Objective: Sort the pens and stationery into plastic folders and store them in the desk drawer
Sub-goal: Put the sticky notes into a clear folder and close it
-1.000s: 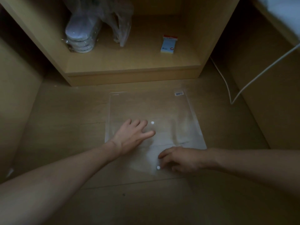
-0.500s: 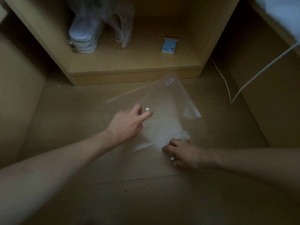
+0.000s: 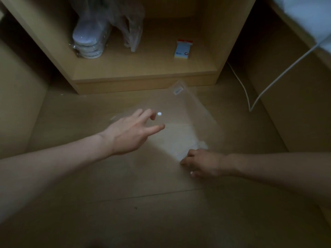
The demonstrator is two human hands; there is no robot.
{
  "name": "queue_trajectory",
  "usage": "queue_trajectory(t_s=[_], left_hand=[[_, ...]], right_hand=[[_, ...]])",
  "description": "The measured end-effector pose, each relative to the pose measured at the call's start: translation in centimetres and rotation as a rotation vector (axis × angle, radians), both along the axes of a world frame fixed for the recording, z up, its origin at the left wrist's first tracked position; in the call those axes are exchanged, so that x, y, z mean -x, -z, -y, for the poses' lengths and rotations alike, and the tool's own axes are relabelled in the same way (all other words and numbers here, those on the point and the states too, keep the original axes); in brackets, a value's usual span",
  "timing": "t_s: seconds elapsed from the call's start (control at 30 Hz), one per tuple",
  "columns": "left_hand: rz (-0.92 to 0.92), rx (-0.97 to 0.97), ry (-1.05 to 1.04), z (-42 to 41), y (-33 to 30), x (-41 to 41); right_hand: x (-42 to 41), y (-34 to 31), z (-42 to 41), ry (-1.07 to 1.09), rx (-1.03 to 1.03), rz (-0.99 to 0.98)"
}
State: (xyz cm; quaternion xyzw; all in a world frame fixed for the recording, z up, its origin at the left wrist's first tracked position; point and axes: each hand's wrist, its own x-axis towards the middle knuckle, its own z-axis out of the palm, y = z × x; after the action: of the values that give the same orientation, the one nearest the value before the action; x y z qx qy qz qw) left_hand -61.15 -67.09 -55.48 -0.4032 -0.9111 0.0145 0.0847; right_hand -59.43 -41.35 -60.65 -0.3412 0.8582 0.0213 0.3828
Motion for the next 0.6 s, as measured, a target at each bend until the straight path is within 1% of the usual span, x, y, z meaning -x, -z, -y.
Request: queue_trajectory(t_s=[0.13, 0.2, 0.27, 0.37, 0.43, 0.5, 0.6], left_hand=[[0.093, -0.025, -0.008, -0.6, -0.1, -1.7], [0.137, -0.007, 0.035, -0.8, -0.4, -2.6], [0.163, 0.008, 0.096, -1.1, -0.6, -3.4], [0.145, -0.029, 0.198, -1.9, -0.9, -3.7], [0.114, -0.041, 0.322, -2.2, -1.0, -3.0], [0.082, 0.016, 0.452, -2.0, -0.7, -1.9], [0.074, 0.154, 0.532, -1.5, 0.1, -0.3]], right_hand=[[-0.4, -0.3, -1.2, 0.018, -0.004, -0.030], [-0.7, -0.3, -1.8, 0.080, 0.025, -0.057], [-0.5, -0.7, -2.5, 0.079, 0.018, -0.060], [0.5, -1.4, -3.1, -0.022, -0.105, -0.053], [1.2, -1.6, -3.3, -0.045, -0.170, -0.060], [1.7, -1.5, -3.4, -0.060, -0.210, -0.067], [2.3, -1.4, -3.0, -0.095, -0.248, -0.079]])
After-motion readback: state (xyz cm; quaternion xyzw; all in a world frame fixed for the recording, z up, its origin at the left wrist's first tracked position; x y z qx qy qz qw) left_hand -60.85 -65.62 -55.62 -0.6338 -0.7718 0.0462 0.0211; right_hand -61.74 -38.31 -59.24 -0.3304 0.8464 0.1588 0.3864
